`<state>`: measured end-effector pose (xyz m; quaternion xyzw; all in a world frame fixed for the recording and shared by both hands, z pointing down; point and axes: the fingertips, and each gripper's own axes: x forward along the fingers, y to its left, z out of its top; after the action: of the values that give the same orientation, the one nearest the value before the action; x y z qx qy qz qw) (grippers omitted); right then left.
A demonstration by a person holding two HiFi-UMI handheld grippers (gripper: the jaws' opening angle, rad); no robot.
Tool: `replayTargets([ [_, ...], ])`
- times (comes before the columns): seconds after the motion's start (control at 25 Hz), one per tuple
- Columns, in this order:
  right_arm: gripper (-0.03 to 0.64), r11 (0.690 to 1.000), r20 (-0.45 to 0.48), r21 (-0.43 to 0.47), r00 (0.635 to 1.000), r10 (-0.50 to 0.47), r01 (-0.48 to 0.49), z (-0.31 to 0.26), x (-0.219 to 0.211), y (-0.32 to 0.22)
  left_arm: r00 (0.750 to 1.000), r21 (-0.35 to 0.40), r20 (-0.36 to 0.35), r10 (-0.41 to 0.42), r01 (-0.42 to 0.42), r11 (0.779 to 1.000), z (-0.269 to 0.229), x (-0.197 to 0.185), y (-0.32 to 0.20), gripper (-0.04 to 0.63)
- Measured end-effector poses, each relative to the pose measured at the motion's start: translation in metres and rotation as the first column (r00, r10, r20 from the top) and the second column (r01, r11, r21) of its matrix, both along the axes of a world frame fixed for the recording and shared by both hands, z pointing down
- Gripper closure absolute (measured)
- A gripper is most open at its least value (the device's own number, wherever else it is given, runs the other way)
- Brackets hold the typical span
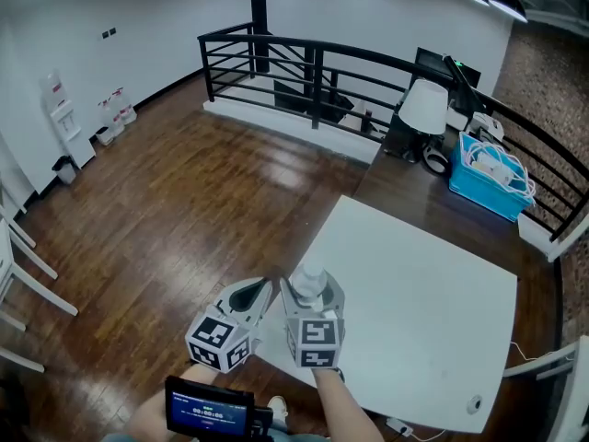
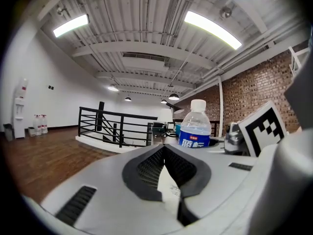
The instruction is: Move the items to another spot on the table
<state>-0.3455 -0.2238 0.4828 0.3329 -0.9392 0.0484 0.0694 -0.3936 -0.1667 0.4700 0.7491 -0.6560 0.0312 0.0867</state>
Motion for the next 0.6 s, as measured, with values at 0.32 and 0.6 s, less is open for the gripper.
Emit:
replayTargets([
  [0.32, 0.327, 0.998, 0.039, 0.068, 0.999, -0.009, 0.007, -0.059, 0.015, 0.013, 1.000, 0.059, 0.012, -0.003, 0.003, 0.998, -0.031, 0.011, 0.004, 0.589],
  [0.6, 0.327, 0.993, 0.031, 0.113, 0.999, -0.015, 0.012, -0.083, 0.028, 0.019, 1.000, 0.108, 0.026, 0.011, -0.014, 0.994, -0.061, 0.028, 0.003, 0.589],
])
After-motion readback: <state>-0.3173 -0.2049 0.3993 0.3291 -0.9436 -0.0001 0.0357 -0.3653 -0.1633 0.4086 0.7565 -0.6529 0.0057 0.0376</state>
